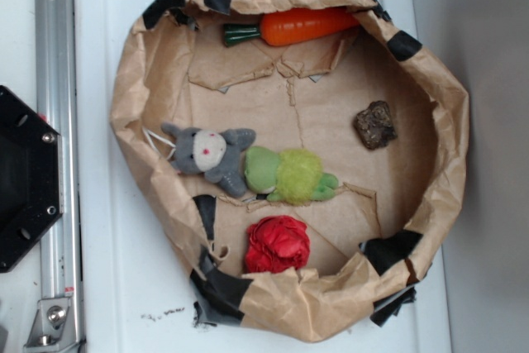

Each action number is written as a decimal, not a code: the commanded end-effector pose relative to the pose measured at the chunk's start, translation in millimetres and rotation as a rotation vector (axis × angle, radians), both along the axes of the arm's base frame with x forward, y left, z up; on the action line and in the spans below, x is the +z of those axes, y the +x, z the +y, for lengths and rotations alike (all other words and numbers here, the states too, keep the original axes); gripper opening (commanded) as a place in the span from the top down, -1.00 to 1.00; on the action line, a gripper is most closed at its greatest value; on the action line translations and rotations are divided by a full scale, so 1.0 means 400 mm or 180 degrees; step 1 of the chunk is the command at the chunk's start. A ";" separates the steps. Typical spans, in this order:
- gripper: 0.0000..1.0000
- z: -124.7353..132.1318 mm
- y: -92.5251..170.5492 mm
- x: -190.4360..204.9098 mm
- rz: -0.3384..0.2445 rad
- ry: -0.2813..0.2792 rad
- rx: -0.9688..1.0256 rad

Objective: Grab the rock.

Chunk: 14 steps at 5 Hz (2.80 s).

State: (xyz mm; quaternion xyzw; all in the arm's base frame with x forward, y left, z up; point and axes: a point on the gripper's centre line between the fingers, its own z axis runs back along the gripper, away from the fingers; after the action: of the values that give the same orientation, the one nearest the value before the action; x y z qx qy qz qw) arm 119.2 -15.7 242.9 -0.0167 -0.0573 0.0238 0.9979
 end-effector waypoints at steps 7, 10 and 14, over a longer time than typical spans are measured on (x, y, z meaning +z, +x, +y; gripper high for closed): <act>-1.00 0.027 0.450 -0.430 -0.0561 0.0106 -0.0216; -1.00 0.036 0.584 -0.431 -0.0666 0.0056 -0.0359; 1.00 0.037 0.533 -0.397 -0.0164 0.0437 -0.0110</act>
State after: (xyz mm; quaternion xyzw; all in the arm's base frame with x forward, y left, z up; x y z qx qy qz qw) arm 320.5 10.4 51.9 0.0523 -0.0326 0.0078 0.9981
